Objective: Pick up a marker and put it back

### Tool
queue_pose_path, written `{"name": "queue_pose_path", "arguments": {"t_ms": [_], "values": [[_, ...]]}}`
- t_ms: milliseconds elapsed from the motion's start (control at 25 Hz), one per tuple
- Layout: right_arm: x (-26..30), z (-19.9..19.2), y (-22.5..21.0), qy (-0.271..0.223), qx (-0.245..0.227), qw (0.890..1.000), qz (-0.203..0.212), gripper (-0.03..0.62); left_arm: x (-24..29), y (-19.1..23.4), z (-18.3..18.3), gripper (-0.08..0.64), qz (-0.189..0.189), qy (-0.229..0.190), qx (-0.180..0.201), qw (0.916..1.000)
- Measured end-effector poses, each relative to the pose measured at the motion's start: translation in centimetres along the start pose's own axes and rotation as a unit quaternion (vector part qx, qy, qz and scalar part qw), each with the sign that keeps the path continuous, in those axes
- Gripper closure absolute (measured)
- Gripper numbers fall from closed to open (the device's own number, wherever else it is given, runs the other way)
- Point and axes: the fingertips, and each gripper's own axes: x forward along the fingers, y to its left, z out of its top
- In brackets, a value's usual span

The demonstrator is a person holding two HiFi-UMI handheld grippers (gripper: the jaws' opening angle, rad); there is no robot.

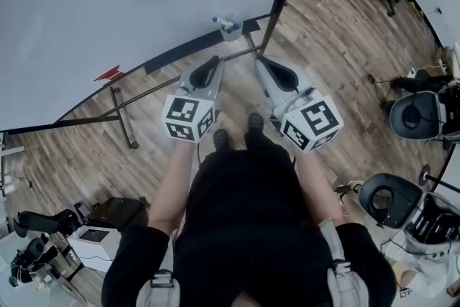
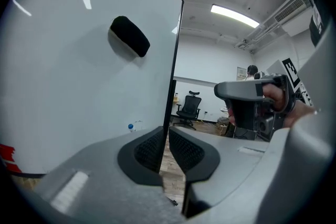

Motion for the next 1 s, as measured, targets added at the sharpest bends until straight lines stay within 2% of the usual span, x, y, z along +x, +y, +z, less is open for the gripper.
{"name": "queue_pose_path", "arguments": {"t_ms": [360, 680, 1000], "values": [[0.8, -0.3, -3.5, 0.014, 0.0, 0.999, 0.039, 0.591, 3.7, 1.2, -0.7, 0.522, 0.047, 0.011, -0.004, 0.9989], [1.8, -1.2, -4.3, 0.034, -0.005, 0.996, 0.081, 0.591, 7.1, 2.9, -2.7, 0.474, 0.075, 0.037, 0.024, 0.9962], [1.9, -1.0, -5.9, 0.038, 0.0, 0.996, 0.081, 0.591, 9.7, 4.1, -5.0, 0.449, 0.088, 0.077, 0.051, 0.9918]]}}
